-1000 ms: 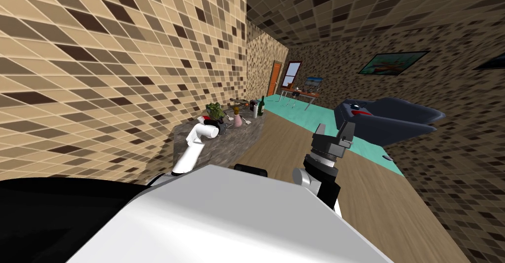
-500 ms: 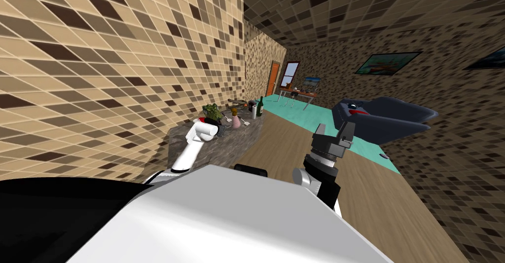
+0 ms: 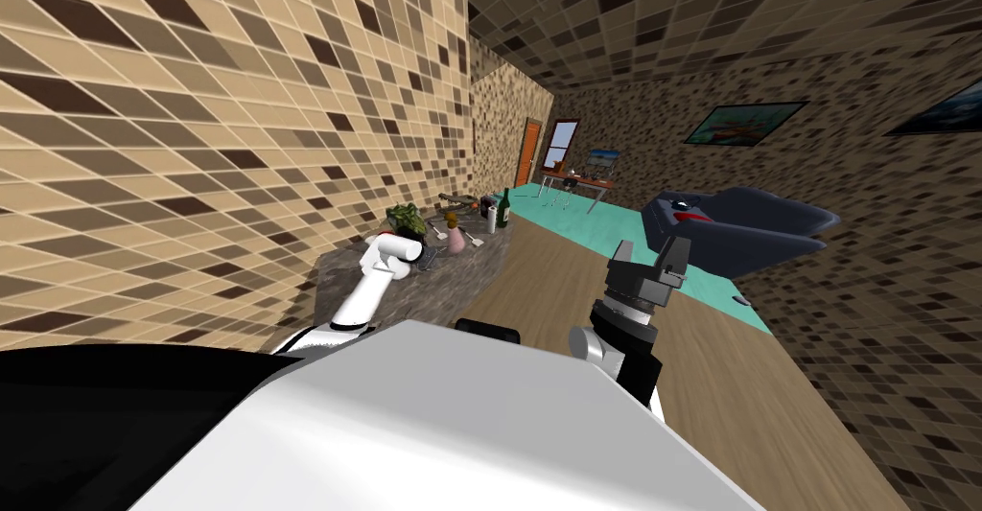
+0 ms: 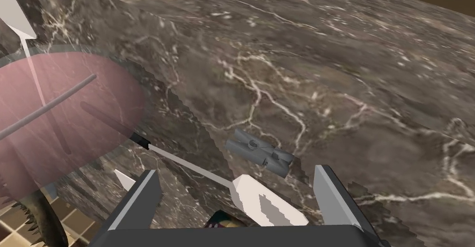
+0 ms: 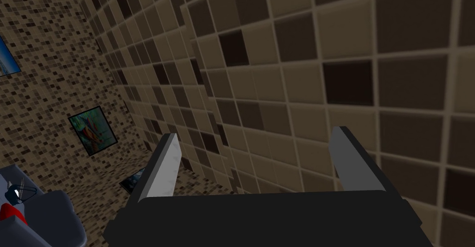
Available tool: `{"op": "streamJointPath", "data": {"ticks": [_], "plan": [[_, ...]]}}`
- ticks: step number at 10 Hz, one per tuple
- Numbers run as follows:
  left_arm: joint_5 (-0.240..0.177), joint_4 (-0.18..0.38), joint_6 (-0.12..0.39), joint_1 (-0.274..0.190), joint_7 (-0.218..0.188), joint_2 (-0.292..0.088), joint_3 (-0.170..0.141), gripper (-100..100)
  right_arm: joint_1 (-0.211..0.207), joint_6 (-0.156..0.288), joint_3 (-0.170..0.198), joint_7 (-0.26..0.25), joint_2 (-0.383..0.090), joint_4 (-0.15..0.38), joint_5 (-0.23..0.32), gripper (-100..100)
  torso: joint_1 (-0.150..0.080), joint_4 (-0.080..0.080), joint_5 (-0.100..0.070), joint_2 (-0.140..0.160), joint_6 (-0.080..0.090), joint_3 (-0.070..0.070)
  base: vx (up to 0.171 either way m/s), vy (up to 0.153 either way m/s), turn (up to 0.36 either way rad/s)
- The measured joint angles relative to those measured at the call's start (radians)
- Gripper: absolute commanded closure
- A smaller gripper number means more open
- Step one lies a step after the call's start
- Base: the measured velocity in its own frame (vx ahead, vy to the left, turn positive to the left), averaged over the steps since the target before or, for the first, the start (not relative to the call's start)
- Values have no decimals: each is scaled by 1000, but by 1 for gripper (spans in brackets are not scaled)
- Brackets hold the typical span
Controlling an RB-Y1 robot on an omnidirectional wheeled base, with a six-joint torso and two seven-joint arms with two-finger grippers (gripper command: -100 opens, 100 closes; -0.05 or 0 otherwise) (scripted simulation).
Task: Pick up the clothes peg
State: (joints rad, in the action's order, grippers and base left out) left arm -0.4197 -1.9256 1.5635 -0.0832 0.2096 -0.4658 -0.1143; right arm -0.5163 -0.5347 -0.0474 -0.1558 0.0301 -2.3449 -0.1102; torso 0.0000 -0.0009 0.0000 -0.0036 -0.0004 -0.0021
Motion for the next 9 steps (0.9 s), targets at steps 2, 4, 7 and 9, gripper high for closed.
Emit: {"op": "streamJointPath", "data": {"ticks": [2,4,7,9], "plan": [[-19,15,54,-8,-2,-13,-2,-100,0,0,0,0,0,0,0,0,0,0,0,0,0,0,57,10,-34],[-38,28,102,-15,-4,-25,-4,-100,0,0,0,0,0,0,0,0,0,0,0,0,0,0,55,1,-33],[-66,50,163,-20,-1,-43,-10,-100,0,0,0,0,0,0,0,0,0,0,0,1,0,0,51,1,-32],[-88,63,218,-24,-6,-58,-11,-100,0,0,0,0,0,0,0,0,0,0,0,-1,0,-1,71,8,-31]]}}
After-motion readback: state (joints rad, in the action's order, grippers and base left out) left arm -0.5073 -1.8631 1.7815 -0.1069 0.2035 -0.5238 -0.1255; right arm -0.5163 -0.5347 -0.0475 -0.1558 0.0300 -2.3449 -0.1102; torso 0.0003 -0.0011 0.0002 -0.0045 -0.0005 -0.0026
